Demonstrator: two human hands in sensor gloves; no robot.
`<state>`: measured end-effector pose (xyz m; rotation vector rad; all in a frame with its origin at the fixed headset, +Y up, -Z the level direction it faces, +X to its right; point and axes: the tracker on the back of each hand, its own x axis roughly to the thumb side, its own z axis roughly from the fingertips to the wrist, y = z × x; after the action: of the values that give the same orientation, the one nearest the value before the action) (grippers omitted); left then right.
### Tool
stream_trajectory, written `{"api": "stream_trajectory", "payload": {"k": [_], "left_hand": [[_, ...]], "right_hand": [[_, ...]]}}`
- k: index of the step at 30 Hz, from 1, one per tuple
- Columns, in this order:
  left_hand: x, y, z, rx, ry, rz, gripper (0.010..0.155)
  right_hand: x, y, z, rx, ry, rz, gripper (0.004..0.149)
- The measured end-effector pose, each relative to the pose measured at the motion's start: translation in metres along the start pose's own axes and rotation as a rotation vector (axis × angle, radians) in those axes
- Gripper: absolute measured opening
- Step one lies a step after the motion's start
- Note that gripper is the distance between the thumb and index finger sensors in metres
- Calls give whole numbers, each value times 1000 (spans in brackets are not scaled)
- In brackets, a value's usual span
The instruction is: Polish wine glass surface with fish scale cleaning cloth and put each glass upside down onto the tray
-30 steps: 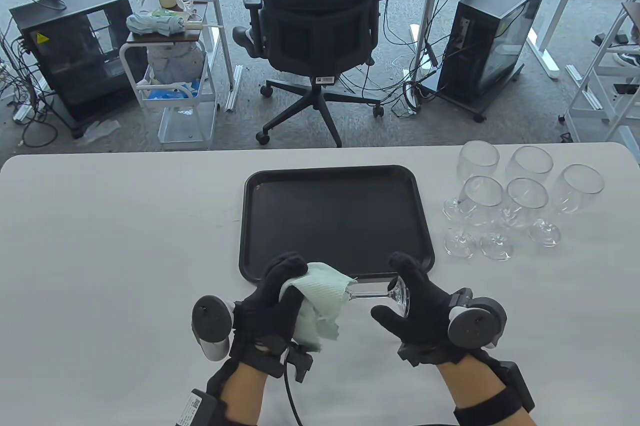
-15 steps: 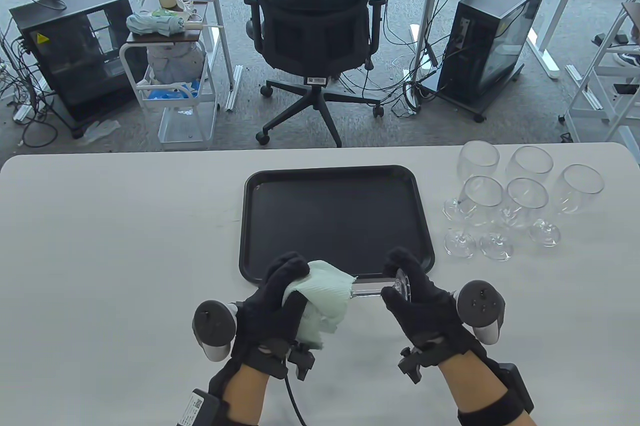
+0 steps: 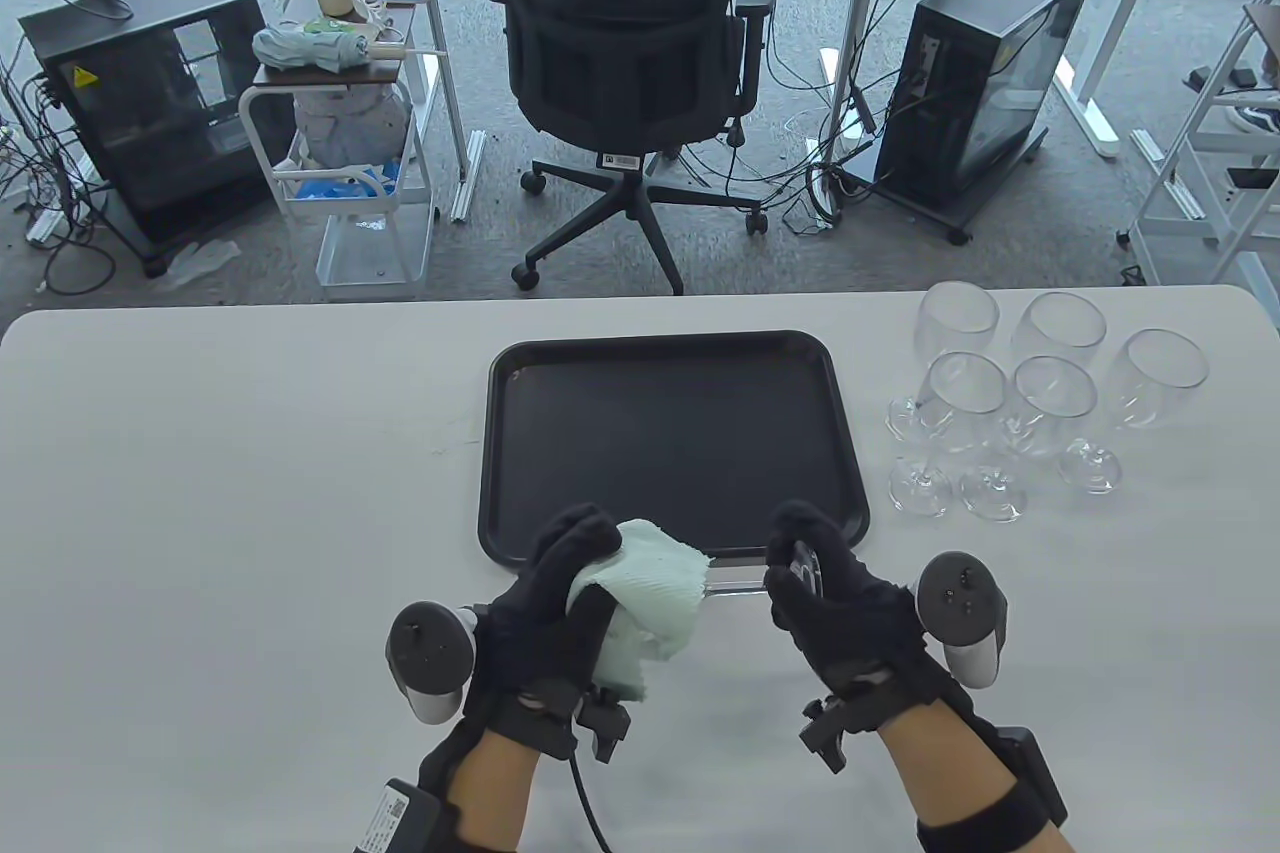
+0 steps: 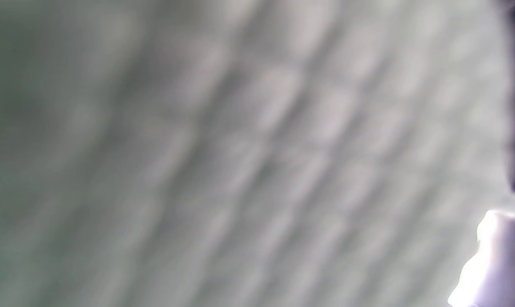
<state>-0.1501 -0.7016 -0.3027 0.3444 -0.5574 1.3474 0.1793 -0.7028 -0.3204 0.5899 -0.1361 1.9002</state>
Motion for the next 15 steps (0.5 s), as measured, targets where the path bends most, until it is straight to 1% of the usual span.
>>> {"api": "stream_trajectory", "payload": {"k": [1, 3, 4, 5, 6, 7, 8, 9, 10, 11, 12, 13, 14, 15], "left_hand": [[-1, 1, 0, 10, 18, 2, 60], [-4, 1, 0, 11, 54, 66, 60], [-6, 1, 0, 0, 77, 105, 60], [-7, 0, 1, -9, 82, 123, 60], [-8, -2, 1, -12, 84, 139, 60], [-8, -4, 1, -9, 82, 140, 60], [-7, -5, 2, -6, 81, 125, 60], [-8, -6, 2, -4, 91, 106, 60], [-8, -6, 3, -4, 89, 105, 60], [-9, -6, 3, -3, 83, 100, 59], [-11, -6, 1, -15, 85, 81, 59], [-12, -6, 0, -39, 83, 78, 58], [-12, -6, -1, -64, 83, 76, 58], [-14, -7, 0, -61, 84, 79, 57]], "right_hand": [[6, -1, 1, -48, -121, 104, 85], [15, -2, 4, -82, -300, 290, 88], [19, -2, 6, -120, -378, 386, 89], [23, -3, 8, -160, -440, 459, 90], [24, -3, 10, -187, -453, 468, 88], [23, -3, 10, -195, -441, 447, 86], [19, -3, 9, -203, -382, 341, 80], [15, -3, 7, -177, -284, 223, 75], [12, -3, 6, -165, -231, 160, 74], [7, -6, 5, -162, -119, 68, 74], [4, -9, 4, -149, -49, 5, 74], [4, -11, 3, -137, -7, -26, 75], [5, -16, 3, -139, 26, -1, 75], [9, -23, 3, -161, 27, 39, 75]]}}
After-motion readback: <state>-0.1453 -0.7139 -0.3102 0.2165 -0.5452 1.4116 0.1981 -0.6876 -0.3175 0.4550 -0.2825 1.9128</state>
